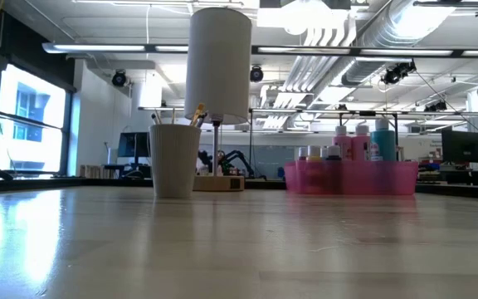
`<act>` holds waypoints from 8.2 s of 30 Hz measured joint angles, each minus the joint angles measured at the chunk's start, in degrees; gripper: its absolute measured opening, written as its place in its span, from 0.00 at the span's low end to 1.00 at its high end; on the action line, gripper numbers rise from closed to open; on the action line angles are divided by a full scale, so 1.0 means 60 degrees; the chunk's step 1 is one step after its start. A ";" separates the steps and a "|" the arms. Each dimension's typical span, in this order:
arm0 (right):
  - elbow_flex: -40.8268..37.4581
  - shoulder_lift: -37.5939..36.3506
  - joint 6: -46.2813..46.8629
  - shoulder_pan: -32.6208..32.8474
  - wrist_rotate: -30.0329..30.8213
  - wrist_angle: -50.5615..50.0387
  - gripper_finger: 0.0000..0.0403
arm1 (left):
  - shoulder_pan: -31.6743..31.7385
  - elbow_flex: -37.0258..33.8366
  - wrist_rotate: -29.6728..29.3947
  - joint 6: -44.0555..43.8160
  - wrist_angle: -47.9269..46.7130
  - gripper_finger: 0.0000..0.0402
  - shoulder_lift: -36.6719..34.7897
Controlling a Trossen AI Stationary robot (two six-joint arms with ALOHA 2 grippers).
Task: Pick & Place Paint Supplies
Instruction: Put the silver eyeshadow brush into the white cup
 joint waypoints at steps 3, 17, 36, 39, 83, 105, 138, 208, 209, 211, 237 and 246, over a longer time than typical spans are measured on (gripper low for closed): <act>0.0001 -0.0017 -0.0028 -0.0226 0.0308 -0.0339 0.01 | -0.0003 0.0000 0.0001 0.0000 -0.0061 0.04 0.0000; -0.0011 -0.0034 -0.1921 -0.1754 0.1360 -0.1221 0.01 | 0.0000 0.0000 -0.0006 -0.0004 -0.0069 0.04 0.0000; -0.0118 -0.0560 -0.3454 -0.3878 0.3293 -0.1173 0.01 | -0.0004 -0.0004 0.0033 -0.0033 -0.0189 0.04 0.0000; -0.0076 -0.0712 -0.3900 -0.4462 0.4488 -0.0029 0.01 | -0.0002 -0.0004 0.0033 -0.0034 -0.0153 0.04 0.0000; -0.0044 -0.2871 -1.0454 -0.8383 0.1690 0.4868 0.01 | -0.1545 -0.7173 -0.3091 -0.7139 0.4422 0.00 -0.2267; -0.0044 -0.3681 -1.1371 -0.8705 0.2410 0.4334 0.01 | 0.1053 -0.7155 -0.0786 -0.9490 0.6106 0.00 0.2177; -0.0044 -0.3681 -1.2116 -0.8763 0.2404 0.4052 0.01 | 0.1810 -0.5738 0.1762 -0.9932 0.7391 0.00 0.5147; -0.0040 -0.4008 -1.1716 -0.8665 0.1869 0.2573 0.01 | 0.1059 -0.1135 -0.0722 -0.8027 0.7970 0.00 0.8550; -0.0040 -0.4066 -1.1698 -0.8662 0.1867 0.2465 0.01 | 0.1053 -0.1199 -0.0735 -0.7935 0.7751 0.00 0.8325; -0.0040 -0.4181 -1.1684 -0.8653 0.1834 0.2275 0.01 | 0.1060 -0.1329 -0.0809 -0.7603 0.7407 0.00 0.7957; -0.0040 -0.4468 -1.2295 -0.8935 0.0310 0.1508 0.01 | 0.1064 -0.1413 -0.1288 -0.3431 0.2807 0.00 0.2379; -0.0044 -0.3336 -1.1286 -0.9114 -0.0077 0.2693 0.01 | 0.1053 -0.1428 -0.1911 -0.3320 0.0046 0.00 0.0470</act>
